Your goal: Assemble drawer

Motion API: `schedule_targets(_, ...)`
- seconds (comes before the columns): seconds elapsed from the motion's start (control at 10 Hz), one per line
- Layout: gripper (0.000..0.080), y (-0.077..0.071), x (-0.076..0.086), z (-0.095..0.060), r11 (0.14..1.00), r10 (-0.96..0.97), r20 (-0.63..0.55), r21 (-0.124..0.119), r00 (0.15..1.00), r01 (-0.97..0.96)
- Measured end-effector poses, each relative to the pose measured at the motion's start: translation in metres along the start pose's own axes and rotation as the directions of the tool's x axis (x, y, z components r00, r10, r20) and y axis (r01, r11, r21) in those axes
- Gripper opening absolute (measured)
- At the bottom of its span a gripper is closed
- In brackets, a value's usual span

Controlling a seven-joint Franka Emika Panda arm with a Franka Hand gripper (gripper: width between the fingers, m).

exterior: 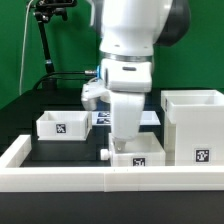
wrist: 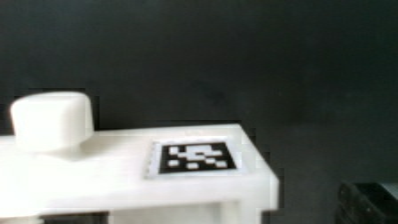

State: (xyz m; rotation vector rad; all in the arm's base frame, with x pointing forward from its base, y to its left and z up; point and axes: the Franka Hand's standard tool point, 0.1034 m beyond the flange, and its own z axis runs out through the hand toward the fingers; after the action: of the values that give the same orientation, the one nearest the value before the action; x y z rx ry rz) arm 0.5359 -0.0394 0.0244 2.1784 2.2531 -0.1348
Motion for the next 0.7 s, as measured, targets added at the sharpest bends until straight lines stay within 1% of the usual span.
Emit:
schedule_targets(0.3, 0.0649, 0.000, 0.002, 0.001, 1.000, -0.004, 0.001, 0.001, 1.000, 0.004)
schedule_targets(0.4, 0.0649, -0.001, 0.002, 0.001, 1.000, -0.029, 0.000, 0.010, 1.000, 0.029)
schedule_targets(0.5, 0.0649, -0.003, -0.001, 0.004, 0.998, -0.064, -0.002, 0.024, 0.998, 0.064)
schedule_targets(0.6, 0.0649, -0.006, -0.006, 0.008, 0.995, -0.098, -0.005, 0.033, 0.995, 0.098)
schedule_targets(0.7, 0.0649, -0.009, -0.009, 0.013, 0.995, -0.092, -0.007, 0.041, 0.996, 0.092)
